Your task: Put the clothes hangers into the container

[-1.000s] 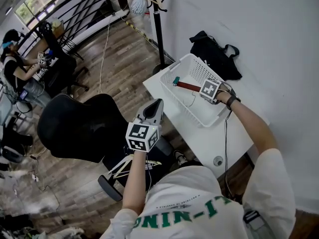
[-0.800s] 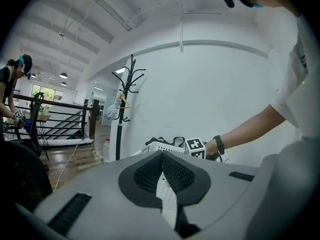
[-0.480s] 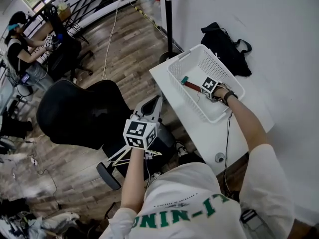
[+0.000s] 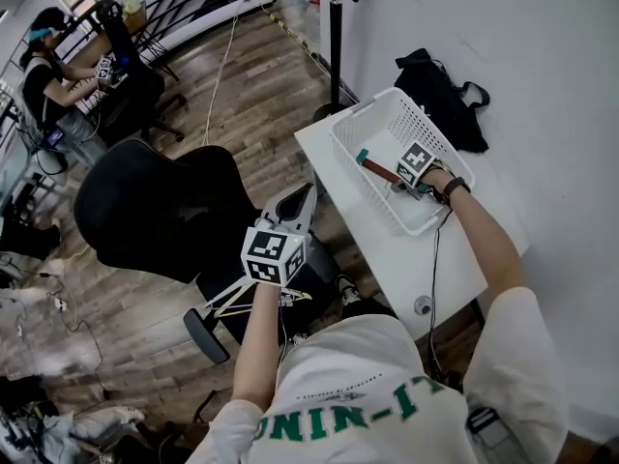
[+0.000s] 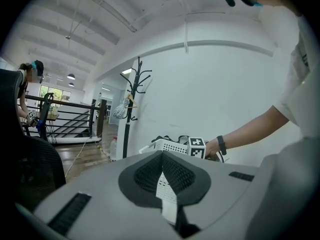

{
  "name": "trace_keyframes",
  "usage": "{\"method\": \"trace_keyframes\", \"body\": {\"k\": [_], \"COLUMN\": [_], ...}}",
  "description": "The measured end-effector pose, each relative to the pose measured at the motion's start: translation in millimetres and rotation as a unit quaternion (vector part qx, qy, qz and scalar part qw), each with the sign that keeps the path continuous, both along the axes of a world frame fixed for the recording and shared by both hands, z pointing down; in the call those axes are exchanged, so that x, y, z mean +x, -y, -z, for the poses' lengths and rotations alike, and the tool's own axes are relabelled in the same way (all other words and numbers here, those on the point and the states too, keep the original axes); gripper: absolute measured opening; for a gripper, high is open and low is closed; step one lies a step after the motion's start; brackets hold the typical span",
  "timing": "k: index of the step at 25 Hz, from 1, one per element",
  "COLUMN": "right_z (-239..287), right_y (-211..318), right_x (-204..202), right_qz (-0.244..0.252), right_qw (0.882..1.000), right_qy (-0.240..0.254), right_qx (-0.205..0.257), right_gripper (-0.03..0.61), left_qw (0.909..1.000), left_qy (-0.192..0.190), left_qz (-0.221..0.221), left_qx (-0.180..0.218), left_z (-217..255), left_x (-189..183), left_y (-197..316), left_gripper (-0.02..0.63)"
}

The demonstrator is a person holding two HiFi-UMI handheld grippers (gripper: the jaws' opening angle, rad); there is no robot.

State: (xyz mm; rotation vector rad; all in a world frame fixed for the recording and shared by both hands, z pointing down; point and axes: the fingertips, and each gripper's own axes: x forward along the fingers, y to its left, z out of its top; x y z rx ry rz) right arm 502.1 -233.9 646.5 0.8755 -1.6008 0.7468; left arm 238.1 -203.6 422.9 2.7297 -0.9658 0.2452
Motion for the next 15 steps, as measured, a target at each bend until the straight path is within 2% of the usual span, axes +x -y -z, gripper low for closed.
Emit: {"method": "trace_keyframes", "body": {"k": [4, 8, 15], "right_z": [54, 122, 195], "right_y": [9, 3, -21], "right_x": [-19, -55, -155], "right_qz": [0.022, 0.062, 0.15], "right_qw": [0.997, 0.988, 0.964], "right_qy": [0.018, 0.04, 0.097], "right_qx": [0.073, 0.137, 0.195], "right_gripper": [0.422, 0.419, 0.407], "left_qw": [0.9999, 0.9995, 0.9965], "left_qy": [-0.002, -0.005, -0.004], "left_qz": [0.01, 0.03, 0.083], "left_qx": [0.005, 0.01, 0.012], "left_z": [4, 13, 16], "left_x": [-10, -35, -98], "left_y": [-8, -19, -38], "left_gripper": [0.012, 0.012, 0.012]}}
